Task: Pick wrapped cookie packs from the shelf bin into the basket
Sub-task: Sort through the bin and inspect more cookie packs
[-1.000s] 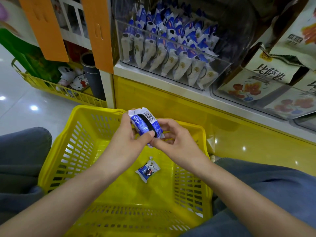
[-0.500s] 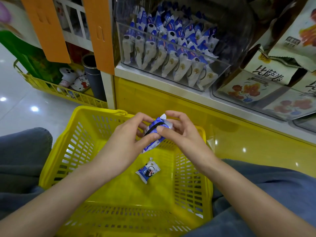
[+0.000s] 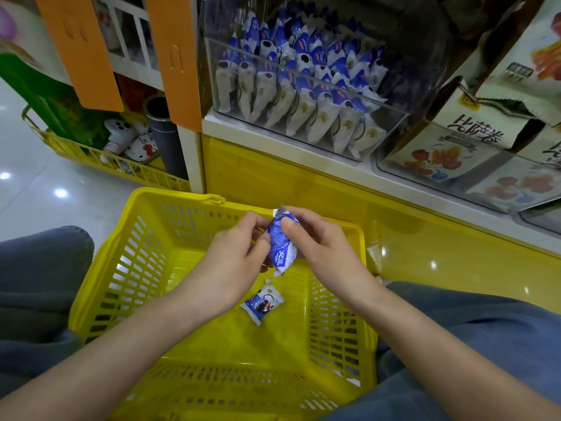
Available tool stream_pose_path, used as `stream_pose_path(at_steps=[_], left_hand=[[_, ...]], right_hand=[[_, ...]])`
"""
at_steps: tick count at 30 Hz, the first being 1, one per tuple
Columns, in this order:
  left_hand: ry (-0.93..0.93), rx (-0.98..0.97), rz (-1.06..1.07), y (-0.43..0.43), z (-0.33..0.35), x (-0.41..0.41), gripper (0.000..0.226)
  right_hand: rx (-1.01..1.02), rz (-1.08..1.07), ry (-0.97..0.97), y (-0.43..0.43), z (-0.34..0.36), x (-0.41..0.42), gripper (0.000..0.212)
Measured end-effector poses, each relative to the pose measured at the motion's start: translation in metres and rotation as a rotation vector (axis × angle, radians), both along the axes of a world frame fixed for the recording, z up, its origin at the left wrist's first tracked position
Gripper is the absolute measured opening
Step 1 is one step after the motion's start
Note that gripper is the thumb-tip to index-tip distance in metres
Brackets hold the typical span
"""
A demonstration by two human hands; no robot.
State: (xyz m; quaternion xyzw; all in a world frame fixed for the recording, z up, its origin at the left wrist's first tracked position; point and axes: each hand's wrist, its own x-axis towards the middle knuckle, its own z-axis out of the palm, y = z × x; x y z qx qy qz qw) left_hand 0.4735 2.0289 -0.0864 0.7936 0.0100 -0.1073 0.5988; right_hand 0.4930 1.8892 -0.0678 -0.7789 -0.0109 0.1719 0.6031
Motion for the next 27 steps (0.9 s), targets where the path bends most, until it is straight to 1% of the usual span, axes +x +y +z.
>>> stream_pose_path(at_steps=[3, 4, 5, 8, 11, 14, 17, 20, 21, 24, 27], left_hand=[[-0.226, 0.337, -0.025, 0.005, 0.000, 0.000, 0.018], [-0.270, 0.394, -0.032, 0.007, 0.001, 0.001, 0.019], [-0.286, 0.407, -0.037, 0.008, 0.002, 0.002, 0.019], [-0.261, 0.336, -0.022, 0.008, 0.004, 0.004, 0.019], [-0.187, 0.236, 0.031, 0.005, 0.006, 0.007, 0.020], [-0.113, 0.171, 0.097, 0.005, 0.006, 0.009, 0.026], [-0.086, 0.149, 0.124, 0.006, 0.005, 0.011, 0.022], [-0.009, 0.000, 0.070, 0.001, 0.007, 0.009, 0.016], [0.007, -0.024, 0.045, -0.001, 0.007, 0.008, 0.017], [0.002, -0.029, -0.002, -0.003, 0.008, 0.008, 0.026], [-0.011, -0.012, -0.030, -0.002, 0.009, 0.009, 0.027]], right_hand=[[-0.095, 0.045, -0.058, 0.002, -0.002, -0.003, 0.030], [-0.107, 0.053, -0.060, 0.002, -0.002, -0.004, 0.032], [-0.107, 0.056, -0.057, 0.003, -0.002, -0.005, 0.033], [-0.107, 0.062, -0.061, 0.004, -0.002, -0.004, 0.034], [-0.104, 0.053, -0.067, 0.004, -0.001, -0.002, 0.037], [-0.101, 0.075, -0.036, 0.004, -0.004, -0.004, 0.047], [-0.090, 0.119, 0.007, 0.005, -0.006, -0.007, 0.054], [-0.025, 0.049, 0.023, 0.001, -0.005, -0.003, 0.046], [0.010, 0.016, 0.044, 0.000, -0.004, 0.000, 0.044], [0.069, -0.031, 0.096, -0.001, -0.004, 0.003, 0.044], [0.078, -0.039, 0.123, 0.000, -0.005, 0.004, 0.047]])
